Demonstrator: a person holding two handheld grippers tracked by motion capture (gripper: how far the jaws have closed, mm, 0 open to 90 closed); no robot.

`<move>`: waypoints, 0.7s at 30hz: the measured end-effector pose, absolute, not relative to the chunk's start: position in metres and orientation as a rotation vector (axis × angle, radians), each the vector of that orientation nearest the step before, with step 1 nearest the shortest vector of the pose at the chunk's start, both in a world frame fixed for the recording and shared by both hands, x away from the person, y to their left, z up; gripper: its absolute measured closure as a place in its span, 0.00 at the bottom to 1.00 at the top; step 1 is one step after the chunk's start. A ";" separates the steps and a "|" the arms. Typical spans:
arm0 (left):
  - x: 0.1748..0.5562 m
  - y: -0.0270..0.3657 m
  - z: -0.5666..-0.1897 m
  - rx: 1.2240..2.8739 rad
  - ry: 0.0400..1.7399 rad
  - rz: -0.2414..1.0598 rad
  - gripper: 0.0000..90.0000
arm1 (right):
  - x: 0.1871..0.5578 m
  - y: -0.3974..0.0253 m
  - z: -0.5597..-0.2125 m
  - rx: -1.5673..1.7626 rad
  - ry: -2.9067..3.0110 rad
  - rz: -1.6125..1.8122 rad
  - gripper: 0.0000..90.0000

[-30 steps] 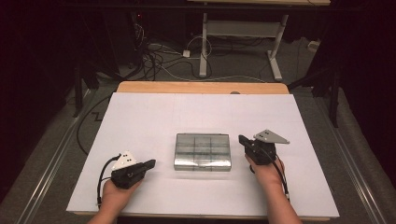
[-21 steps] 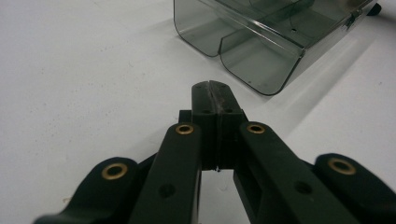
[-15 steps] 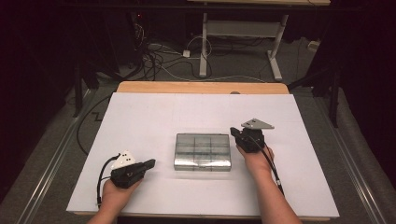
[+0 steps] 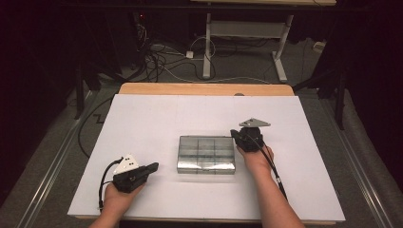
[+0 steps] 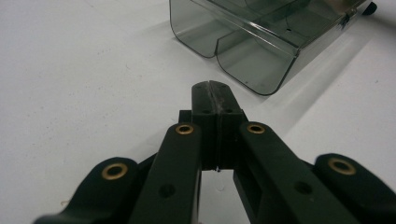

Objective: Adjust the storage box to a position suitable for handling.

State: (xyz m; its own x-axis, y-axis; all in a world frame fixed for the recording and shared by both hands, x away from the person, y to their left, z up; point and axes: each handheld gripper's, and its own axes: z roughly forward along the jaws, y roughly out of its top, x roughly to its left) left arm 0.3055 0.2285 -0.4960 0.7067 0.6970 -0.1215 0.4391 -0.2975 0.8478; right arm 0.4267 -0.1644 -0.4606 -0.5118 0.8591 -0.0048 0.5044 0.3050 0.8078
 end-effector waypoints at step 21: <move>0.305 0.229 -0.496 1.941 0.881 0.340 0.97 | 0.390 -0.138 -0.463 1.092 2.230 1.105 1.00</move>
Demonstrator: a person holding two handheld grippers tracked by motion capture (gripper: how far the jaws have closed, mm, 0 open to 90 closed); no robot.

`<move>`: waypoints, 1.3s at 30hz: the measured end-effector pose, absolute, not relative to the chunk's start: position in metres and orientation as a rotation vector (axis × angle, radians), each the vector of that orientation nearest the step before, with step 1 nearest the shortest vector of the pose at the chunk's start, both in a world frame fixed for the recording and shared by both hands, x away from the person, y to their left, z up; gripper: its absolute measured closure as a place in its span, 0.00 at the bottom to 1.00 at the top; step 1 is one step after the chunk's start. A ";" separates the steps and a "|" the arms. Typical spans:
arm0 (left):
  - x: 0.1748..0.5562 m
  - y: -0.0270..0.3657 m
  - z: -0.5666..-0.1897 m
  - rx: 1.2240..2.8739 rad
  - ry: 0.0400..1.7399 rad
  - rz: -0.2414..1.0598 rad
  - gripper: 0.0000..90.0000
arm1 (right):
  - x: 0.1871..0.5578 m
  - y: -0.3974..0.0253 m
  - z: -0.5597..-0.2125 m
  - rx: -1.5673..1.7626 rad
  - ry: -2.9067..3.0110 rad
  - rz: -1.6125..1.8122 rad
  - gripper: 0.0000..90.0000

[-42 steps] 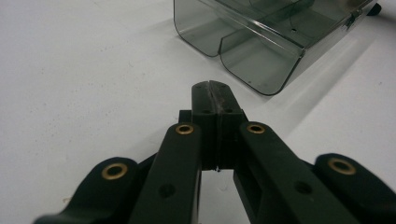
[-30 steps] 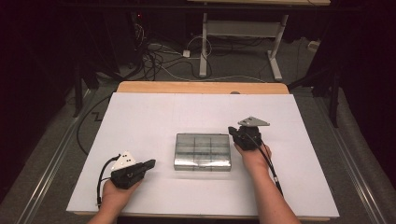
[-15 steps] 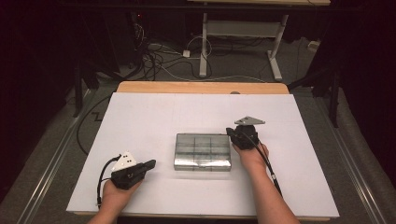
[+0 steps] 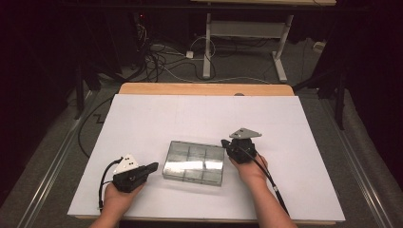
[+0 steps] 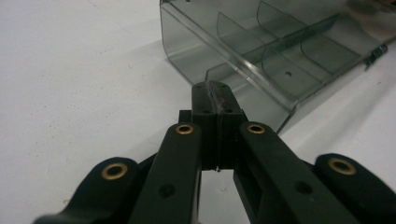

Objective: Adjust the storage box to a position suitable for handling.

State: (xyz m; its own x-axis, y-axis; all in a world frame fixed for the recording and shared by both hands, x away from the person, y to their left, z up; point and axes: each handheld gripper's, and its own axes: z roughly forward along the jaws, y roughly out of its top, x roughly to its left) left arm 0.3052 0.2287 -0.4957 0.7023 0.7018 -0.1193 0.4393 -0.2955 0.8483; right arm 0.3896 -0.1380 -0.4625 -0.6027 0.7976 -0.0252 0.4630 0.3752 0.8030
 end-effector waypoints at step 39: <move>0.308 0.220 -0.495 1.987 0.930 0.286 0.98 | 0.289 -0.211 -0.474 1.074 2.185 1.208 1.00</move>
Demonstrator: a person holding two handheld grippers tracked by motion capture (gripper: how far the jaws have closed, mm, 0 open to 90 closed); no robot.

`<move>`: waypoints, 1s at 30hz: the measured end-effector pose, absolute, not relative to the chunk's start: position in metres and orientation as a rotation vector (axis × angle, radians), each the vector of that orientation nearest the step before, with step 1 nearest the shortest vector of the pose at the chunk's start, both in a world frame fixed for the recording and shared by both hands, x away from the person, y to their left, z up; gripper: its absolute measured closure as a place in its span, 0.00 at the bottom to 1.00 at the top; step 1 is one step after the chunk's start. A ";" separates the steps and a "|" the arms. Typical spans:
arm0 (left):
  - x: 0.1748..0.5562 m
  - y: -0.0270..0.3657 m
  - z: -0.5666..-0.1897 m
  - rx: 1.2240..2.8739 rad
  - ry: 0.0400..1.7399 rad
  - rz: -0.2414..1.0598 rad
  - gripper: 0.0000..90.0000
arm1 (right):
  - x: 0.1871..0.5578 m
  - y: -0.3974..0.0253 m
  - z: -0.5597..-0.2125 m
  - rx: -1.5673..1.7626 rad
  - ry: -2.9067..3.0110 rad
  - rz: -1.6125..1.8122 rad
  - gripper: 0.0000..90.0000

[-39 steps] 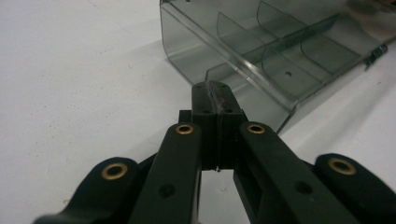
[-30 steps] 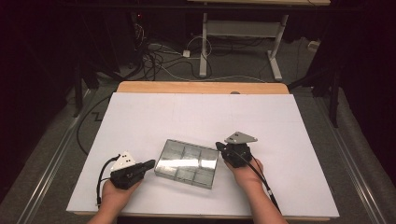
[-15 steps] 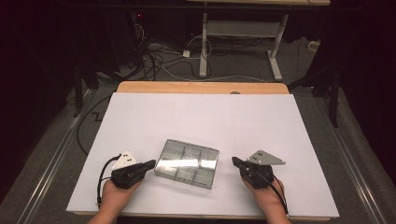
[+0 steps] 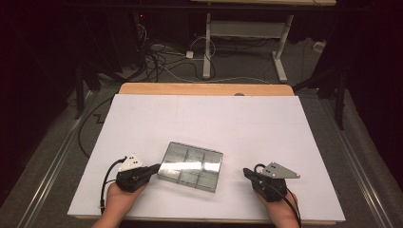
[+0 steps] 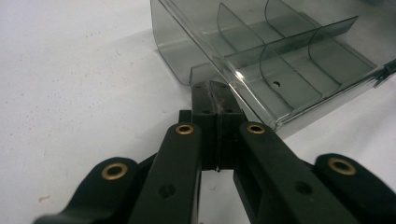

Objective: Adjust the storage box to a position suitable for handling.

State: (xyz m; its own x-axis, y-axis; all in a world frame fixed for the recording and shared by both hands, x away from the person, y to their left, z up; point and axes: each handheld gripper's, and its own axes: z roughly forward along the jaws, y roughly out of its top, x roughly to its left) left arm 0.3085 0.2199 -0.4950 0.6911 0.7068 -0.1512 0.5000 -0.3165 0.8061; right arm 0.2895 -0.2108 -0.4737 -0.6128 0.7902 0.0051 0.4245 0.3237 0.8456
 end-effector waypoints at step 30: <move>0.287 0.176 -0.491 2.069 0.787 0.221 0.98 | 0.293 -0.217 -0.474 1.119 2.157 1.221 1.00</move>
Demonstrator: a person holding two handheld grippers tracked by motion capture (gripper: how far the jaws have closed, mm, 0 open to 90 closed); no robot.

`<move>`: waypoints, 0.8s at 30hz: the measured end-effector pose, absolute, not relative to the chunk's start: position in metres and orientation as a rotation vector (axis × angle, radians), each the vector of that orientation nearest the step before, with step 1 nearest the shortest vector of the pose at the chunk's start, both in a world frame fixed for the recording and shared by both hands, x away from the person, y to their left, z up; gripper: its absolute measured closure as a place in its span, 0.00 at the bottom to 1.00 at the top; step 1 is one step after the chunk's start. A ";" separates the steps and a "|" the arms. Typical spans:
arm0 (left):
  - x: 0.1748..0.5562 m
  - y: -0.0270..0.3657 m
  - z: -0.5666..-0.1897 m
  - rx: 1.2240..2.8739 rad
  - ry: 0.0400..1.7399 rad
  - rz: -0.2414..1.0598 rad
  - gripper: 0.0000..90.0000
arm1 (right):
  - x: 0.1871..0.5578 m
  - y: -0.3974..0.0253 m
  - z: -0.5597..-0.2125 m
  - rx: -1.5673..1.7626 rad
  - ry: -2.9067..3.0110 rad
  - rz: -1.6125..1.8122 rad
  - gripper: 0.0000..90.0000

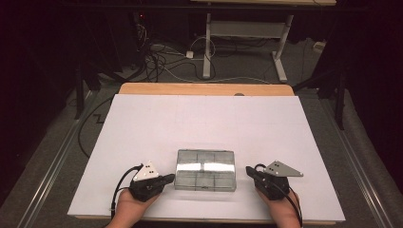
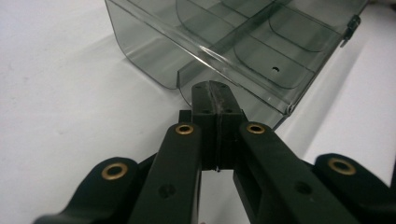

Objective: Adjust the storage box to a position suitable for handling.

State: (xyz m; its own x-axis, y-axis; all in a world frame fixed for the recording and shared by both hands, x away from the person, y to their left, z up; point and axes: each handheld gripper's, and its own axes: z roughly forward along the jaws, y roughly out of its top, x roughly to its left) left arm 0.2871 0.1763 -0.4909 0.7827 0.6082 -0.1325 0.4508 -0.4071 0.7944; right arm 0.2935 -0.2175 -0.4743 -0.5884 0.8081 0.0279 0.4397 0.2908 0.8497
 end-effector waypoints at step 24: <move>0.294 0.204 -0.491 1.965 0.858 0.290 0.98 | 0.292 -0.198 -0.479 1.086 2.256 1.213 1.00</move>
